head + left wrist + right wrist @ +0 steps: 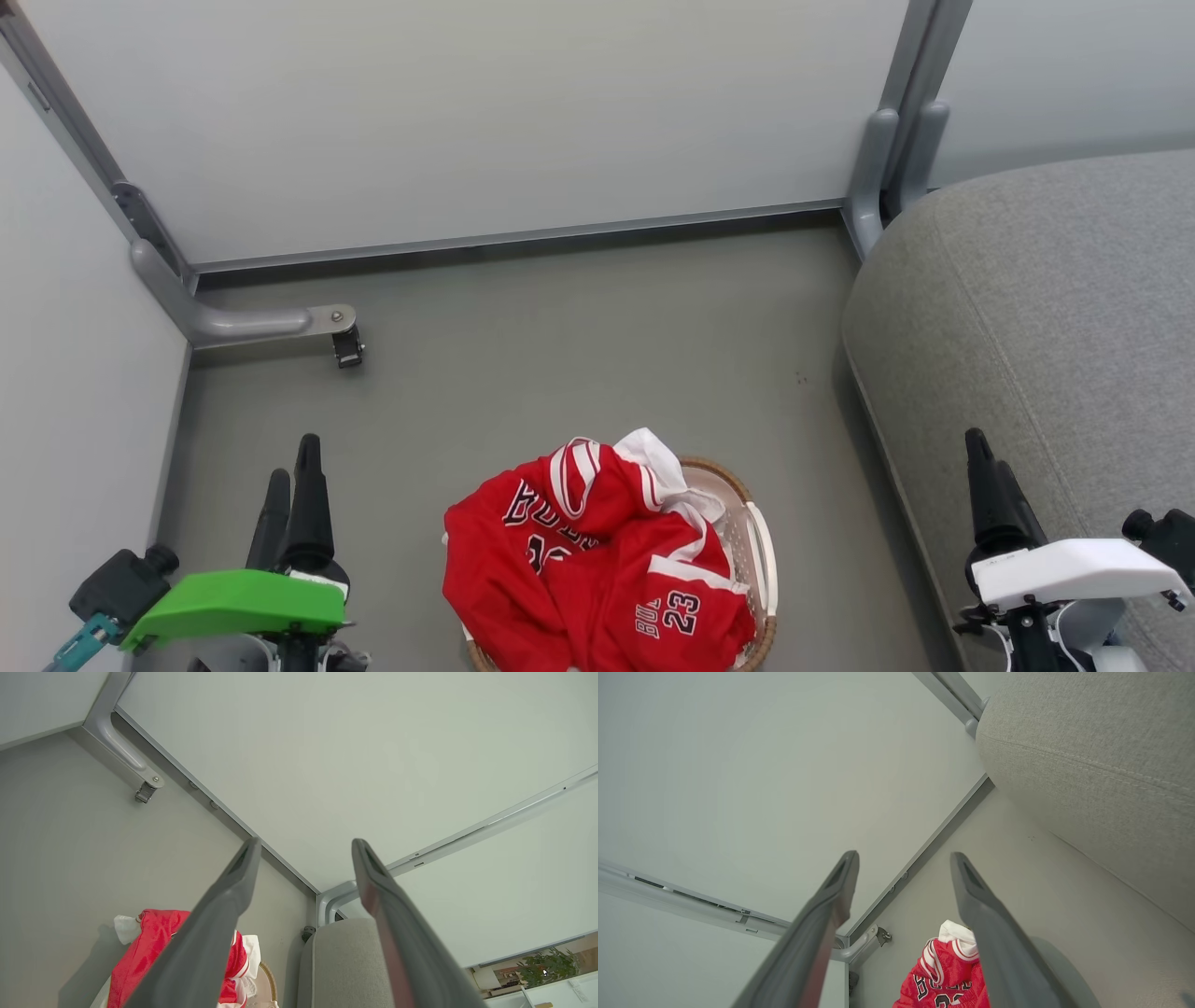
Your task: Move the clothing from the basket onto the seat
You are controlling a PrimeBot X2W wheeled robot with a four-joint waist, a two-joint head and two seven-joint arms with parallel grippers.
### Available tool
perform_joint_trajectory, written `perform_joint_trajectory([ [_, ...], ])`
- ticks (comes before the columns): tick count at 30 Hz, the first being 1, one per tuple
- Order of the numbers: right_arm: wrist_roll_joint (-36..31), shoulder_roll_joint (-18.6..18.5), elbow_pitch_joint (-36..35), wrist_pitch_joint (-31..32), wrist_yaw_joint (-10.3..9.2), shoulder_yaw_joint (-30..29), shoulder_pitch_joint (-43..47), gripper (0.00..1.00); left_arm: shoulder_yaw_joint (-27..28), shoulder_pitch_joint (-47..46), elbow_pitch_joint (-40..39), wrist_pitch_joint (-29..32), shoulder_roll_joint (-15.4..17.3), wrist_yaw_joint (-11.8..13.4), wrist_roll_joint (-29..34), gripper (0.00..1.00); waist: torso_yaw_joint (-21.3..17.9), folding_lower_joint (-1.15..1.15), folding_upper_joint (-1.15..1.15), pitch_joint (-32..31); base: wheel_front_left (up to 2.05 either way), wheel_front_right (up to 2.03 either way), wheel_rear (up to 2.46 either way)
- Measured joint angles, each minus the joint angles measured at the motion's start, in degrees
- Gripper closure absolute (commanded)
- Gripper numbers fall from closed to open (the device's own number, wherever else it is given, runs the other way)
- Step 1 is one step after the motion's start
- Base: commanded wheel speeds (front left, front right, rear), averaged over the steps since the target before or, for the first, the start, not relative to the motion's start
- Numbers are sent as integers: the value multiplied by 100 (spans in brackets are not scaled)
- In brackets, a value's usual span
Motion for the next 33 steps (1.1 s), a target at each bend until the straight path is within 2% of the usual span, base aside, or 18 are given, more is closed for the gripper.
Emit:
perform_joint_trajectory([
  [13, -1096, -14, 43, -261, 0, 169, 86, 0, -169, 63, 97, -242, 10, 97, 1308, 0, 27, 0, 0, 34, 0, 0, 0],
  [33, -2390, -30, 160, -614, 0, 372, 92, 0, -411, 160, 299, -548, 16, 149, 2436, 0, 40, 0, 0, 84, 0, 0, 0],
])
